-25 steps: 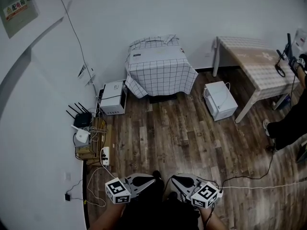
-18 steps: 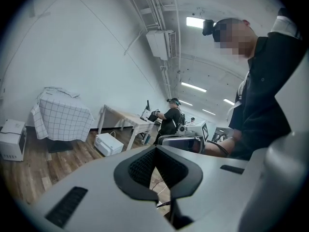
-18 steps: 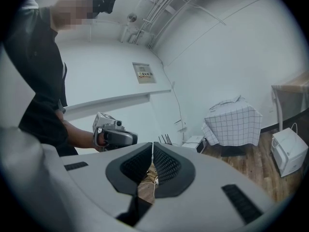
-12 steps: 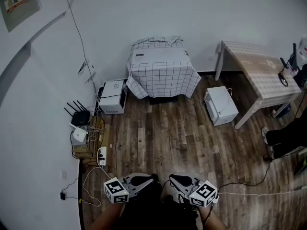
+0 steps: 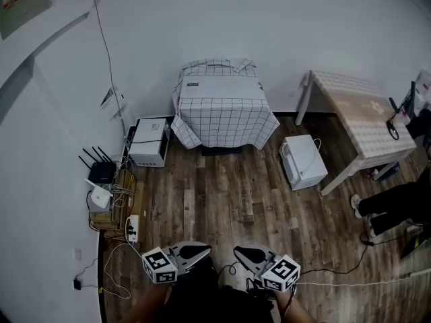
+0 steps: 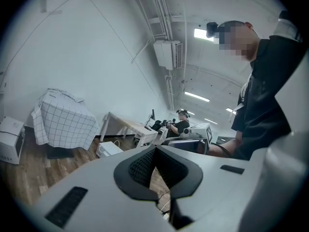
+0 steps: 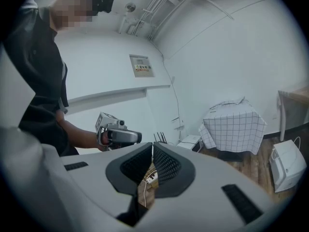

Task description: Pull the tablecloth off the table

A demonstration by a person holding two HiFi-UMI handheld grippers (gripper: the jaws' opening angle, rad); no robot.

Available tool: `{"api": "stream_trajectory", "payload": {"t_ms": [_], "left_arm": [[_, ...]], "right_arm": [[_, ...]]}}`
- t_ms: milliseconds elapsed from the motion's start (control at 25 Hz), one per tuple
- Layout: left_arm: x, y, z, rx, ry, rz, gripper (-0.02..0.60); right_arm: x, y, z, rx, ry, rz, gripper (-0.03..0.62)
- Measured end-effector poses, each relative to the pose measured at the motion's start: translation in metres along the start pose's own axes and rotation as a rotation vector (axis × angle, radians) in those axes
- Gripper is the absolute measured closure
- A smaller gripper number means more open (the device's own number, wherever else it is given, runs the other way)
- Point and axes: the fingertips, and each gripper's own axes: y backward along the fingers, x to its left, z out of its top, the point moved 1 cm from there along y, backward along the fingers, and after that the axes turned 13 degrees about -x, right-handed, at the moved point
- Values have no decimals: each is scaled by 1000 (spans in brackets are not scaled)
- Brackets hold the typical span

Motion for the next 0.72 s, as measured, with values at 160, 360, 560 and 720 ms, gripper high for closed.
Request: {"api": "stream_trajectory", "payload": {"t_ms": [160,360,560,720], "left_arm": [[36,-2,23,-21,4,-14,572],[75,-2,49,-35,0,-41,572],[116,9,67,-37,10,-51,572],[144,12,72,-24,14,-63,572]], "right_arm": [[-19,-35,18,4,20,-14,571],[-38,-78,35,14,45,-24,571],[-56,-118,47,12,47,-54,571],[-72,-141,45,16,49,-68,571]]}}
